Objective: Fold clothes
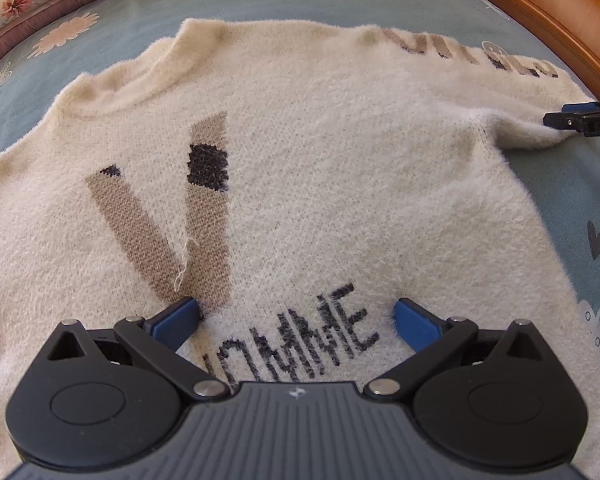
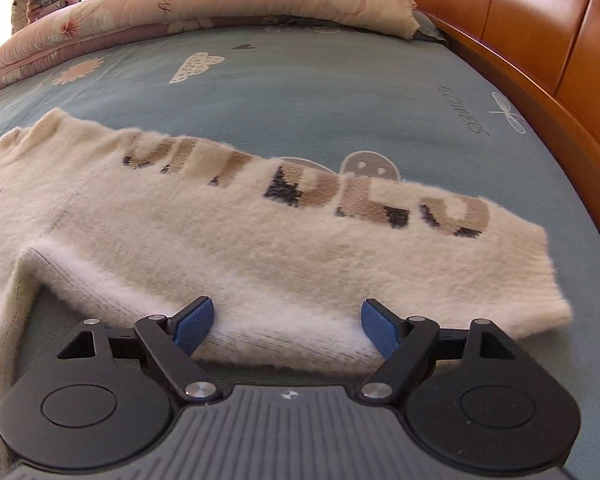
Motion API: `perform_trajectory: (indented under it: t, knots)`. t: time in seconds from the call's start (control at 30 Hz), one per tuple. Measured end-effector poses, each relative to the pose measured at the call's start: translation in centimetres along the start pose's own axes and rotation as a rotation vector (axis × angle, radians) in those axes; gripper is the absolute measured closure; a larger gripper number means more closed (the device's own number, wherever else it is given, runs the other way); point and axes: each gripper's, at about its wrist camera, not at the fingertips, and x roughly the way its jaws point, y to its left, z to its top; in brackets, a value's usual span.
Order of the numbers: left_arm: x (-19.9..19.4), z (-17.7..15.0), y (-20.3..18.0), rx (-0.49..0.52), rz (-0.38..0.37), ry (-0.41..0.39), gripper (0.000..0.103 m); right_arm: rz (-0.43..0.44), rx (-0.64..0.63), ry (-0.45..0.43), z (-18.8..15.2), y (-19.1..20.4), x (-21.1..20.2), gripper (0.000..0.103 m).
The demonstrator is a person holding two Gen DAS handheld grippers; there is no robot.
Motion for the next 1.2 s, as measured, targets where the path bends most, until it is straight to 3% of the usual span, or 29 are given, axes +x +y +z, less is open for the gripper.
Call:
perform_trajectory:
  t: [0.1,0.4,0.6,0.73,0.93,1.0,1.2]
  knots:
    - [0.1,0.0,0.0,-0.002,0.004,0.001,0.000,-0.056,0.035,0.017,0.5,-0.8,-0.6,0.019]
    - [0.3,0.1,-0.2,-0.024,0.022,0.008,0.000,-0.054,0.010,0.015,2.1,-1.1,1.7,0.016]
    - [0.4,-0.1,-0.2,-0.037,0.028,0.000,0.000,-0.169,0.130,0.022,1.2,-5.9,0.6,0.016]
    - [0.4,-0.3,-0.2,-0.048,0.032,-0.012,0.000,-0.187,0.195,0.021,2.3,-6.7,0.5,0.016]
    - [0.4,-0.3,-0.1,-0.051,0.030,-0.013,0.000,-0.120,0.182,-0.018,4.1,-3.8,0.1,0.015]
    - [-0.2,-0.7,-0.2,-0.030,0.032,-0.022,0.000,-0.101,0.172,-0.028,4.3,-2.4,-0.5,0.011]
    - [-2.2,-1.9,-0.7,0.034,0.041,-0.049,0.001,-0.005,0.124,-0.074,4.6,4.4,-3.9,0.003]
